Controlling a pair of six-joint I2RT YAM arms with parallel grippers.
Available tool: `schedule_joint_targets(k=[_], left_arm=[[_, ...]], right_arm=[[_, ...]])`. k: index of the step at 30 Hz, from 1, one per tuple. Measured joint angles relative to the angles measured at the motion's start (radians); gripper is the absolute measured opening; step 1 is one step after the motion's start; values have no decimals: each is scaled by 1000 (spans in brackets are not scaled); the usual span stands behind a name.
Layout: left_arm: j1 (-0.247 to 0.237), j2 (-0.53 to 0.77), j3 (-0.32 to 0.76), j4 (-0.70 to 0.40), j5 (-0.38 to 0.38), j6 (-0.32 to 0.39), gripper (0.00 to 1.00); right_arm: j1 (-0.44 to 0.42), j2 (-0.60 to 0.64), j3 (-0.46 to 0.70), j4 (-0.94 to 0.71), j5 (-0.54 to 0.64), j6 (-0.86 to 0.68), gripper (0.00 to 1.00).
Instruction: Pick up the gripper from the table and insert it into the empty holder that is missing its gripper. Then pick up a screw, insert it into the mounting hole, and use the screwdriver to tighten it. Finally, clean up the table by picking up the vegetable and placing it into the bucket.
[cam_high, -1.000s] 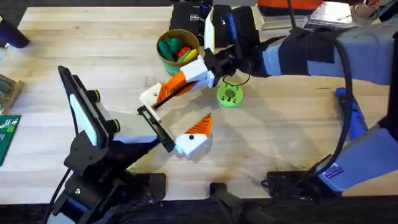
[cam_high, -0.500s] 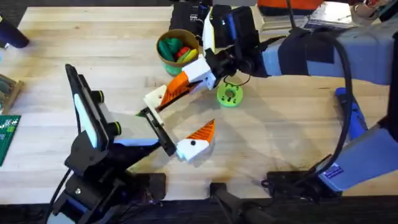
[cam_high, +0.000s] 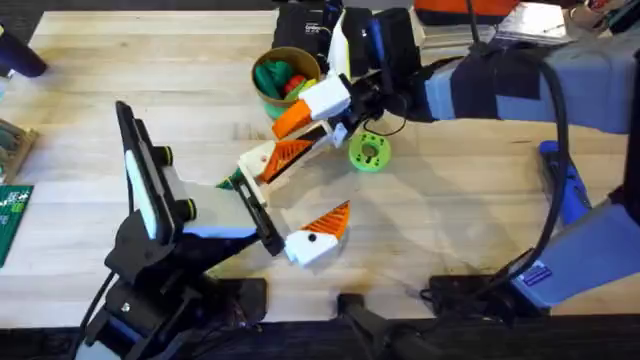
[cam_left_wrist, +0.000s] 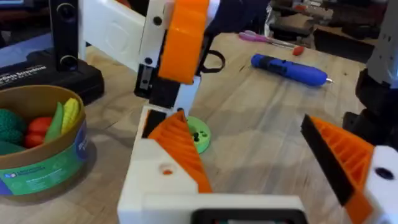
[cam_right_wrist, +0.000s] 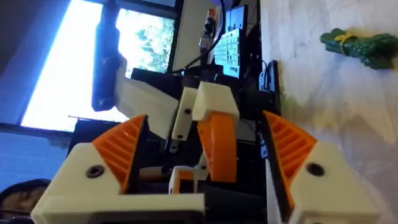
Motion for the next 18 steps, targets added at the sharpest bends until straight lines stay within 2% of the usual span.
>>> schedule_joint_targets(k=[5,6,10,12,16,17,18], left_arm=[[0,0,0,0,1,0,985],[0,0,0,0,2,0,986],[0,0,0,0,3,0,986],[0,0,0,0,3,0,985],[0,0,0,0,3,0,986],[0,0,0,0,3,0,986],[0,0,0,0,3,0,986]], right_arm=[[-4,0,0,-31,0,-27,993],[-16,0,0,-104,0,-68,948],[-32,0,0,-186,0,-118,675],[-38,0,0,-200,0,-133,596],[-40,0,0,-203,-1,-151,276],[-40,0,0,-203,-1,-152,225],[-40,0,0,-203,-1,-154,215]])
